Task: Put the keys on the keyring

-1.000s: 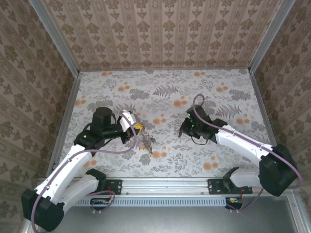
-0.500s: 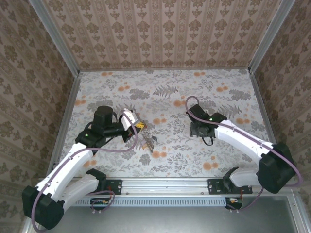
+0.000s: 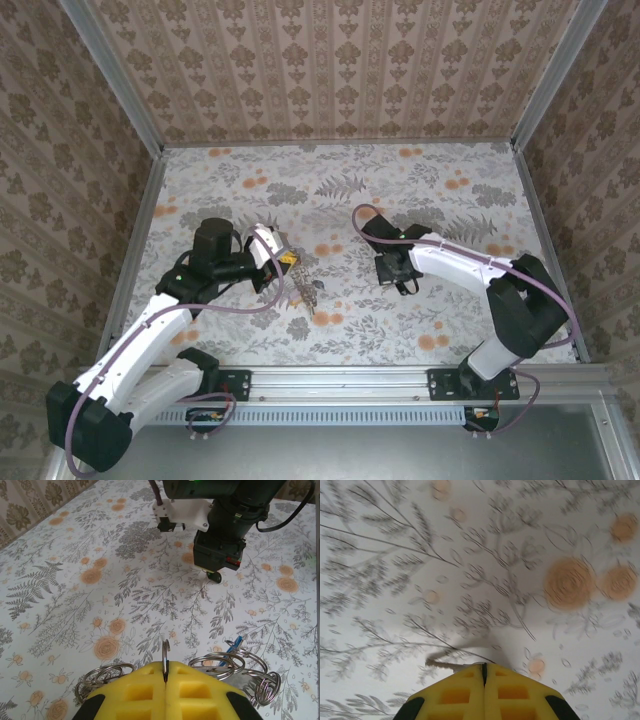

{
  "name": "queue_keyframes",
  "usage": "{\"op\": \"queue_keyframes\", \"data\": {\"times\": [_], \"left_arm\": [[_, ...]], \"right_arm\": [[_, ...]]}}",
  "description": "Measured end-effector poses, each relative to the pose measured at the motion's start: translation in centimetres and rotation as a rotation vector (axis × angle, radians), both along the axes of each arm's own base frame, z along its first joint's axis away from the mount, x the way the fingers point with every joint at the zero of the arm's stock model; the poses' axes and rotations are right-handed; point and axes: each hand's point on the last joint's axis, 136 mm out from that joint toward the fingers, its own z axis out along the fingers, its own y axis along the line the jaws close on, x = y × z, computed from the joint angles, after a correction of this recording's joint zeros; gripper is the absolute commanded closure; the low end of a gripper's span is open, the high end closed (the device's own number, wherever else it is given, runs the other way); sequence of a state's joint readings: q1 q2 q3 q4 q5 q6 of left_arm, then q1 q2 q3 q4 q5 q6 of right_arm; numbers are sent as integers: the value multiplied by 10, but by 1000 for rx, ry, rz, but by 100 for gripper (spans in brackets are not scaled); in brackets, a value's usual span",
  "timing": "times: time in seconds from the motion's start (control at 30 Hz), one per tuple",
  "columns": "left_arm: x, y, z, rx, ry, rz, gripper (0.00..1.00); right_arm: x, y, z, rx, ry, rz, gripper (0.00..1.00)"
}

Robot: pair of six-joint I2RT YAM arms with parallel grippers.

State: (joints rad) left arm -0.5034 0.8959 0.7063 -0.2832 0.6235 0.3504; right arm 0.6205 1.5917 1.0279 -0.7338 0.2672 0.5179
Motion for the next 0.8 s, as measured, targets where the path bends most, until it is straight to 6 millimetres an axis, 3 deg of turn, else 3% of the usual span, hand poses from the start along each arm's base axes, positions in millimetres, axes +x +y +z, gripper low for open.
{"op": "queue_keyframes", "data": {"times": [0.3,0.67,0.8], "left_arm": [[3,2,-1,9,-5,16,100],[3,2,-1,10,-5,18,100],[3,2,-1,10,-5,19,100]], "right_arm": [[25,30,-17,27,19,133,100],[47,60,-34,86,35,174,100],[51,64,-37,97,34,176,92]]}}
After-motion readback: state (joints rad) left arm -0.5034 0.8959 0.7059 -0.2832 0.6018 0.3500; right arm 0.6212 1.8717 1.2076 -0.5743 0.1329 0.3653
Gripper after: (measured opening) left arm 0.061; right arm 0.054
